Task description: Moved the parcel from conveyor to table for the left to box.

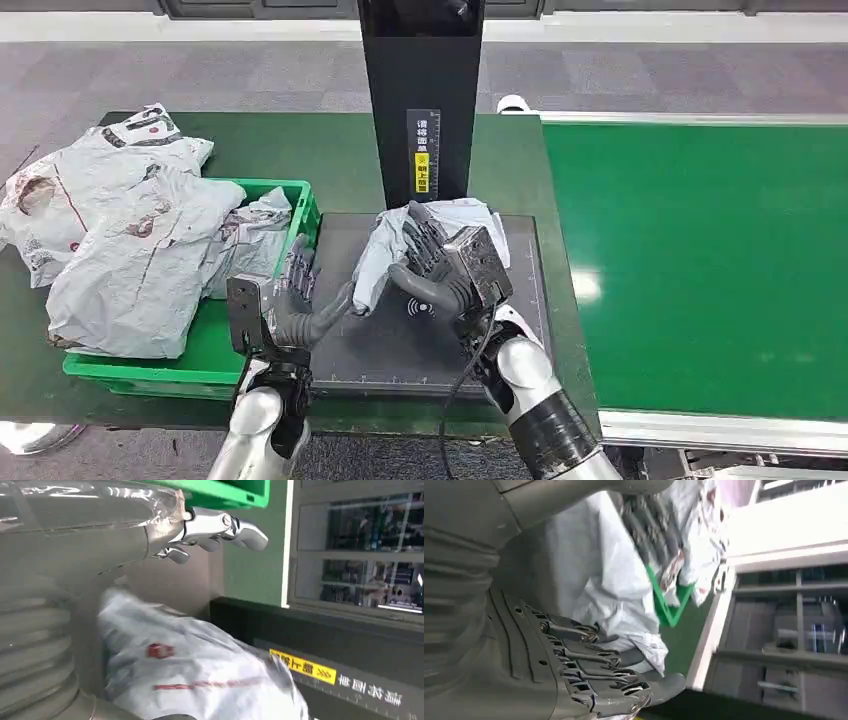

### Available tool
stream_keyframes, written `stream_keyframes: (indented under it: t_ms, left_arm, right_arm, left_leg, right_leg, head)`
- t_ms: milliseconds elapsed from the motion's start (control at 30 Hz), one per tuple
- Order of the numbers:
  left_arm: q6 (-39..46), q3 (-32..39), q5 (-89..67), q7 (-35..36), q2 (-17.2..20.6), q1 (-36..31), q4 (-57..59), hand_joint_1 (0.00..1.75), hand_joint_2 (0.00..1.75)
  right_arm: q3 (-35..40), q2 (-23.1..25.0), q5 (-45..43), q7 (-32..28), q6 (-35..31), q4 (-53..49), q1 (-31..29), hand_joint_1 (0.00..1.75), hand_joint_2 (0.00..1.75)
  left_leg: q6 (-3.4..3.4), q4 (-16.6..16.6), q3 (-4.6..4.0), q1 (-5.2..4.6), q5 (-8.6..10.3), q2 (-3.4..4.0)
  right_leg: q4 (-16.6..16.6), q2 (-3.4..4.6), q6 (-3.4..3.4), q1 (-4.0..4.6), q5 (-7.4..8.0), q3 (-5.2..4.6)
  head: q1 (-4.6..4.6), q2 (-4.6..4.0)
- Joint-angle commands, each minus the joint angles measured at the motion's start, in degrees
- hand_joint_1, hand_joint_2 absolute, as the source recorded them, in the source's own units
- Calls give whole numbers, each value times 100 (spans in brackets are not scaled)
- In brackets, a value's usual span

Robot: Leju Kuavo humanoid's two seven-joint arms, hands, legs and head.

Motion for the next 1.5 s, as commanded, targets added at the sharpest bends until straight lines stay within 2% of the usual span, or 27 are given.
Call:
stream_keyframes:
  t_ms: [33,200,300,333,400,567,600,833,867,900,1033,1100,1233,1367,1433,1500]
  left_arm:
    - [-24,371,-32,14,-37,196,-125,0,175]
    - [-27,457,-101,26,-50,504,-387,0,175]
    - [-22,474,-112,17,-46,549,-431,0,175]
    - [-19,485,-111,20,-51,559,-445,0,175]
    - [-1,517,-118,23,-54,587,-484,0,175]
    - [-32,634,-134,-35,-92,408,-329,0,175]
    - [-39,653,-140,-36,-104,392,-305,0,175]
    - [-51,666,-156,-37,-120,400,-309,0,175]
    - [-61,670,-163,-35,-129,430,-342,0,175]
    - [-60,678,-167,-34,-137,473,-385,0,175]
    - [332,596,-884,-14,-125,705,-655,0,175]
    - [678,415,-1674,16,-116,727,-815,0,175]
    - [1012,-426,-3884,393,35,288,-699,0,175]
    - [746,-1708,-6369,1040,48,-540,120,0,175]
    - [780,-1768,-6435,1121,-22,-607,243,0,175]
    - [824,-1777,-6431,1133,-10,-604,288,0,175]
  right_arm:
    - [-154,-495,154,50,-142,-597,188,0,175]
    - [-412,-755,480,-196,-214,-1490,785,0,175]
    - [-445,-793,502,-165,-192,-1721,891,0,175]
    - [-448,-794,513,-154,-184,-1811,915,0,0]
    - [-506,-853,648,-316,-234,-2307,1085,0,0]
    - [-722,-1055,665,-391,-31,-3957,1674,0,0]
    - [-842,-1043,610,-272,52,-4058,1810,0,175]
    - [-969,-1000,626,-310,172,-3777,1837,0,175]
    - [-1076,-916,636,-34,131,-3525,1867,0,175]
    - [-1164,-898,663,-36,66,-3411,1920,0,175]
    - [-1618,-707,891,-637,-613,-3895,2423,0,175]
    - [-1752,-595,1114,-813,-1045,-4585,2819,0,175]
    - [-1922,-415,1270,-754,-1334,-5247,3189,0,175]
    - [-2278,-288,980,-665,-1081,-4823,3150,0,175]
    - [-2309,-288,963,-701,-1052,-4732,3110,0,175]
    - [-2318,-277,963,-714,-1047,-4700,3091,0,175]
  left_leg:
    - [3,-5,11,2,-1,-8]
    - [6,-17,30,4,-2,-22]
    - [9,-26,44,5,-4,-27]
    - [9,-27,46,2,-6,-28]
    - [7,-7,14,1,-5,-15]
    - [8,-3,6,-2,-6,-38]
    - [9,-8,17,-4,-7,-45]
    - [9,-6,11,-3,-12,-16]
    - [10,-11,21,-3,-12,-17]
    - [9,-8,15,-3,-12,-12]
    - [8,-9,19,-1,-14,-12]
    - [10,-19,37,-1,-17,-28]
    - [10,3,4,-2,-17,-51]
    - [15,-1,1,-6,-13,-58]
    - [24,-4,9,-3,-13,-71]
    - [24,-2,8,-7,-22,-29]
  right_leg:
    - [-8,-8,1,3,-2,15]
    - [-23,-22,4,5,-6,40]
    - [-36,-27,5,6,-9,57]
    - [-35,-28,6,3,-12,58]
    - [-12,-15,3,2,-7,19]
    - [-8,-39,6,1,-15,18]
    - [-12,-46,8,-1,-21,31]
    - [-14,-17,6,0,-11,18]
    - [-20,-18,6,0,-12,28]
    - [-16,-14,6,0,-10,20]
    - [-17,-15,5,2,-12,26]
    - [-27,-31,5,2,-20,51]
    - [-5,-55,7,1,-29,25]
    - [-11,-60,16,-2,-29,20]
    - [-22,-73,18,1,-27,36]
    - [-18,-34,20,-5,-23,22]
  head:
    - [0,0]
    - [0,0]
    - [2,0]
    - [0,0]
    - [2,0]
    - [0,0]
    - [0,0]
    - [0,0]
    - [0,0]
    - [0,0]
    - [0,0]
    - [2,0]
    - [0,0]
    - [2,0]
    - [2,0]
    - [2,0]
